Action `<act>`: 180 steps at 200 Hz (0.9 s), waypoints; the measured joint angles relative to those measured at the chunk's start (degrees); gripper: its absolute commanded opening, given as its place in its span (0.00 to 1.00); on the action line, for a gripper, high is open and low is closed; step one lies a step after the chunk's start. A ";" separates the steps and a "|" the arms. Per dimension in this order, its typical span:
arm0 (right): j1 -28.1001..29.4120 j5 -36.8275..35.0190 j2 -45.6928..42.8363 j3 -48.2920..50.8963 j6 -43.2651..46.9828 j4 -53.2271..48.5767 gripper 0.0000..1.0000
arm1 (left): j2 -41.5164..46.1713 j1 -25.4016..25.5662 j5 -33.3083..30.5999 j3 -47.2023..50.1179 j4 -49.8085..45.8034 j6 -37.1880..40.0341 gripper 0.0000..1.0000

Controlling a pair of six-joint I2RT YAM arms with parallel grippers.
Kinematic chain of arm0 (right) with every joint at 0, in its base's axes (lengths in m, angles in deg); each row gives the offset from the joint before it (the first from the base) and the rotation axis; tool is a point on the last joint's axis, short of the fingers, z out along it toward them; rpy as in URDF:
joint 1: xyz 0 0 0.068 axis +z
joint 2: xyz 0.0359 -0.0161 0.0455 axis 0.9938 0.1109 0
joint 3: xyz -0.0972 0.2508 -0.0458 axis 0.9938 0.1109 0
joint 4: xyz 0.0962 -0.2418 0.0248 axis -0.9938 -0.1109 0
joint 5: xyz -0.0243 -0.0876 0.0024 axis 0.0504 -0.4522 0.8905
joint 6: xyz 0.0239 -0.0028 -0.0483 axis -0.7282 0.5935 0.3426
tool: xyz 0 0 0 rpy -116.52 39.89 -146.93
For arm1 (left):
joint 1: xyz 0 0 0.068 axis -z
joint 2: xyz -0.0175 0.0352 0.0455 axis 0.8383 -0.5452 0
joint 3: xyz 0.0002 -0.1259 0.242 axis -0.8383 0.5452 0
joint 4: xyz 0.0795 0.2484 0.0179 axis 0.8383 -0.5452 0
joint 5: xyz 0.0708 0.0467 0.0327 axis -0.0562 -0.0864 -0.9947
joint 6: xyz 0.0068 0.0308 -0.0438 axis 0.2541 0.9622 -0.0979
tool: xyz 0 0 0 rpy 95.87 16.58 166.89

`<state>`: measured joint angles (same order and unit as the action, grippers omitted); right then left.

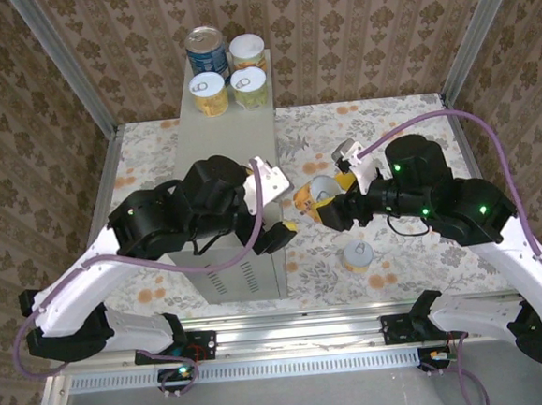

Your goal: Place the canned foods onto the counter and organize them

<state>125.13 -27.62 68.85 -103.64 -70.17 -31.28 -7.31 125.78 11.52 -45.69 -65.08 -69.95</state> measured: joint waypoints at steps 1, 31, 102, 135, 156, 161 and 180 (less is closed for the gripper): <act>0.00 0.28 0.00 -0.11 0.00 0.00 0.70 | -0.07 0.15 -0.09 -0.07 -0.02 0.04 1.00; 0.00 5.38 0.02 -1.73 -0.09 -0.17 0.70 | -1.27 3.04 -1.92 -1.62 0.70 1.31 1.00; -0.46 9.27 0.13 -1.92 -1.53 -0.11 0.69 | -3.52 4.76 -2.14 -2.97 1.68 2.80 0.92; -0.48 10.56 0.13 -1.92 -2.10 1.01 0.70 | -3.54 5.07 -1.31 -2.97 1.75 3.06 0.92; -0.28 11.89 0.37 -1.92 -2.93 2.34 0.69 | -3.58 5.07 -1.14 -2.97 1.88 3.23 0.96; -0.09 12.28 0.46 -1.92 -3.04 2.86 0.69 | -3.65 5.07 -1.18 -2.97 2.03 3.26 0.96; 0.76 13.35 0.90 -1.92 -3.21 4.28 0.69 | -4.02 5.07 -1.27 -2.97 2.56 3.26 0.94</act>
<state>125.89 -14.27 69.75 -105.56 -73.38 -26.99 -11.34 130.85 10.25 -48.67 -62.53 -66.69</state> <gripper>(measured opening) 0.713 0.955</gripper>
